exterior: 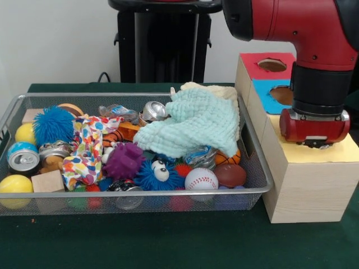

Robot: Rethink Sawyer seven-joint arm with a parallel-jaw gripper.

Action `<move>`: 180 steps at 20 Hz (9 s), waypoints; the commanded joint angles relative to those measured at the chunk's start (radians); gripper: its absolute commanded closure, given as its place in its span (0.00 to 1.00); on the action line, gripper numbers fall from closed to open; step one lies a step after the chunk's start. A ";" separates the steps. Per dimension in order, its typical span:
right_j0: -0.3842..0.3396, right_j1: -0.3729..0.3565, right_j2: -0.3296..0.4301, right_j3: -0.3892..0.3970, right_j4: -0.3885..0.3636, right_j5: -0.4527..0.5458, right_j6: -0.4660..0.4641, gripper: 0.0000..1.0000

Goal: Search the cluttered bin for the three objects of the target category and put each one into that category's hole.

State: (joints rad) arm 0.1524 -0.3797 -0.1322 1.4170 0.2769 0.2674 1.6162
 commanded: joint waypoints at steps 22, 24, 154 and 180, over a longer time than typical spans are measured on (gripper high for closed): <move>-0.007 -0.303 -0.013 -0.009 -0.133 0.577 0.077 0.00; -0.026 -0.314 -0.001 -0.021 -0.146 0.607 0.046 0.00; -0.686 -0.130 0.493 -0.113 -1.061 0.674 -0.453 1.00; -0.766 -0.223 0.546 -0.033 -1.028 0.704 -0.509 0.00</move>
State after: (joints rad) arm -0.5733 -0.6225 0.3915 1.2761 -0.7471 0.9576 1.3271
